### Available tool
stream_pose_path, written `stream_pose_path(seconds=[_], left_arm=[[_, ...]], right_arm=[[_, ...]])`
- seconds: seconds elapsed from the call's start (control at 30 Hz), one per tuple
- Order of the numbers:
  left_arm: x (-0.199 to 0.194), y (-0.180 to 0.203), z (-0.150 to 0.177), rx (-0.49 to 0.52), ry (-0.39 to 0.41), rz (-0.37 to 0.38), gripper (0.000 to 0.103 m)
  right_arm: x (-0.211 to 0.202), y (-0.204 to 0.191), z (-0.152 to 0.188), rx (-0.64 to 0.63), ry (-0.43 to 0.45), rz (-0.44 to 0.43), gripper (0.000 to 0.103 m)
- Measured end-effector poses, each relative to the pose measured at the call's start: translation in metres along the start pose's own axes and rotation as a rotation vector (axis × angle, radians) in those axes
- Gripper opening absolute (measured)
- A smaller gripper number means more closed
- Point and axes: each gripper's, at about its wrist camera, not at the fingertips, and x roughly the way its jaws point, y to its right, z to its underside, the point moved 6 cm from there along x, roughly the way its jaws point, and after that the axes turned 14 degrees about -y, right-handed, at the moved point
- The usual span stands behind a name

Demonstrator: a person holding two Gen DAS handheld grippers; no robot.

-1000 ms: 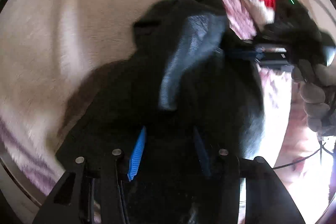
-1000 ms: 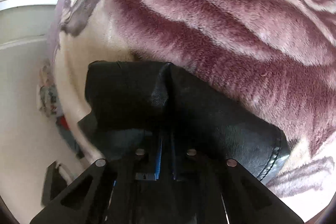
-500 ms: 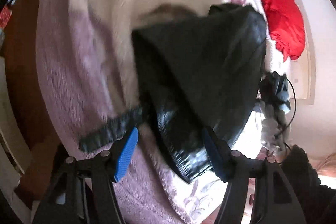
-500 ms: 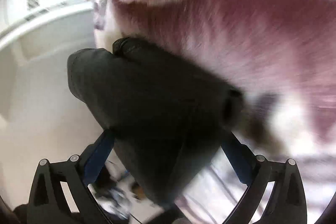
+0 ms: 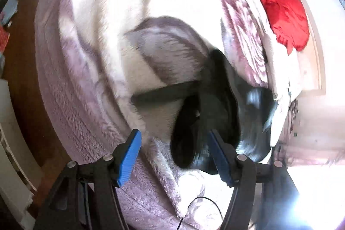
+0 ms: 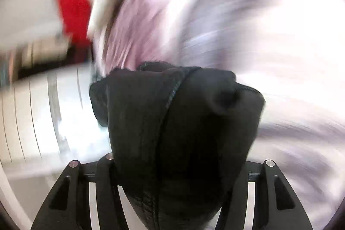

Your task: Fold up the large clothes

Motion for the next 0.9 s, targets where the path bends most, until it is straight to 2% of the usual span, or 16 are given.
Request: stream_pose_path(seconds=[0.03, 0.1, 0.13, 0.2, 0.23, 0.33, 0.43, 0.47, 0.57, 0.6, 0.67, 0.73, 0.77, 0.83, 0.9], left_arm=[[0.001, 0.004, -0.001, 0.022, -0.01, -0.009, 0.062], [0.005, 0.016, -0.005, 0.067, -0.022, -0.024, 0.062], [0.006, 0.021, -0.007, 0.084, -0.025, -0.031, 0.062], [0.01, 0.041, -0.01, 0.136, -0.034, -0.042, 0.062], [0.01, 0.047, -0.008, 0.168, -0.038, -0.044, 0.062], [0.022, 0.075, -0.008, 0.259, -0.054, -0.072, 0.062], [0.042, 0.098, -0.004, 0.326, -0.077, -0.099, 0.062], [0.048, 0.103, -0.002, 0.345, -0.086, -0.094, 0.062], [0.075, 0.121, -0.001, 0.384, -0.11, -0.114, 0.062], [0.086, 0.124, -0.001, 0.39, -0.122, -0.132, 0.062], [0.106, 0.121, -0.002, 0.391, -0.141, -0.194, 0.062], [0.127, 0.112, -0.002, 0.381, -0.177, -0.239, 0.062], [0.131, 0.11, -0.001, 0.383, -0.179, -0.237, 0.062], [0.135, 0.11, -0.001, 0.407, -0.169, -0.22, 0.062], [0.134, 0.111, -0.001, 0.412, -0.172, -0.229, 0.062]], right_arm=[[-0.028, 0.029, 0.01, 0.083, 0.031, -0.007, 0.067], [-0.055, 0.067, 0.023, 0.192, 0.009, 0.003, 0.087], [-0.066, 0.086, 0.03, 0.247, -0.039, 0.024, 0.091], [-0.085, 0.098, 0.035, 0.272, -0.132, 0.075, 0.093], [-0.092, 0.097, 0.036, 0.26, -0.155, 0.097, 0.093], [-0.138, 0.077, 0.036, 0.163, -0.212, 0.247, 0.093], [-0.179, 0.029, 0.027, -0.016, -0.145, 0.361, 0.093], [-0.185, 0.008, 0.021, -0.087, -0.134, 0.403, 0.087], [-0.174, -0.06, 0.006, -0.291, -0.172, 0.429, 0.05], [-0.155, -0.084, -0.002, -0.358, -0.209, 0.447, 0.04], [-0.104, -0.114, -0.014, -0.462, -0.285, 0.503, 0.032], [-0.057, -0.113, -0.023, -0.515, -0.345, 0.62, 0.015], [-0.039, -0.103, -0.044, -0.514, -0.343, 0.72, 0.002], [-0.026, -0.083, -0.063, -0.46, -0.371, 0.775, 0.0], [-0.016, -0.063, -0.08, -0.392, -0.394, 0.769, 0.0]])
